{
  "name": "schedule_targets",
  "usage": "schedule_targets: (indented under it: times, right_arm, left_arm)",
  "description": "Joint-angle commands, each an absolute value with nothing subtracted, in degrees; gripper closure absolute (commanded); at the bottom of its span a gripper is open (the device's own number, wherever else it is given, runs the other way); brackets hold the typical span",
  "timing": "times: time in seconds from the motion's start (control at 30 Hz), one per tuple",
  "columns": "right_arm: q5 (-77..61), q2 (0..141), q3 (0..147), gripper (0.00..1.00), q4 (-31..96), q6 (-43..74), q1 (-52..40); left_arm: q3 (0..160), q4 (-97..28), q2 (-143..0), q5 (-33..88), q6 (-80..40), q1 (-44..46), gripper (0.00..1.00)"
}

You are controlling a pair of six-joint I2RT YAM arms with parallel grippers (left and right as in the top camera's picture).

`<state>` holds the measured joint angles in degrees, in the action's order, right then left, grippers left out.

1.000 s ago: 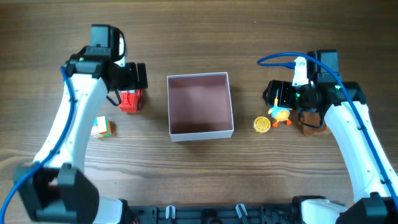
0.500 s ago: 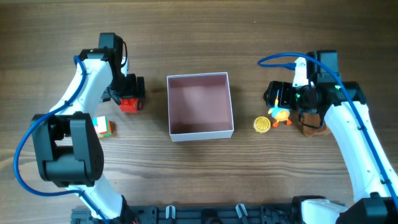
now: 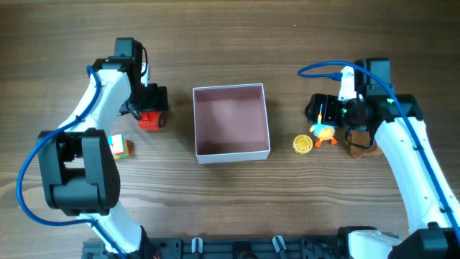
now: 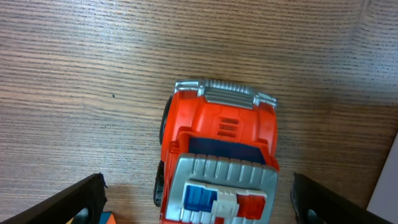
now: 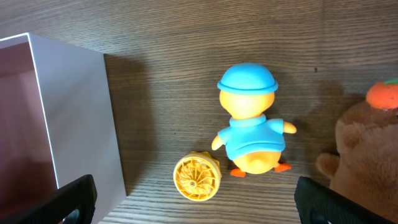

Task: Pack container
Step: 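Move the left gripper down onto the red fire truck and grasp it, then carry the red fire truck with the left gripper into the box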

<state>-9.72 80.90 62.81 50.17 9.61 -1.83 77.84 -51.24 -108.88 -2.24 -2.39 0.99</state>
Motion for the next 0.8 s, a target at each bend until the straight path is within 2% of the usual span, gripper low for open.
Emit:
schedule_targets:
  times: [0.0, 0.23, 0.37, 0.6, 0.67, 0.77]
  right_arm:
    - [-7.18, 81.17, 64.38, 0.00, 50.22, 10.48, -2.00]
    - [-7.22, 81.17, 64.38, 0.00, 50.24, 10.48, -2.00]
    - [-7.22, 81.17, 64.38, 0.00, 50.22, 10.48, -2.00]
    - [-7.22, 81.17, 64.38, 0.00, 50.17, 10.50, -2.00]
    - [-7.22, 81.17, 64.38, 0.00, 50.17, 10.50, -2.00]
    - [-7.18, 81.17, 64.38, 0.00, 50.15, 10.48, -2.00]
  left_arm:
    - [76.79, -50.83, -109.86, -1.52, -1.67, 0.73, 0.03]
    - [75.96, -50.78, -111.87, -1.54, -1.69, 0.73, 0.03]
    - [75.96, -50.78, -111.87, -1.54, -1.69, 0.73, 0.23]
    - [75.96, -50.78, -111.87, -1.54, -1.72, 0.73, 0.36]
    - [75.96, -50.81, -111.87, -1.54, -1.72, 0.73, 0.48]
    - [75.96, -50.81, -111.87, -1.54, -1.72, 0.75, 0.56]
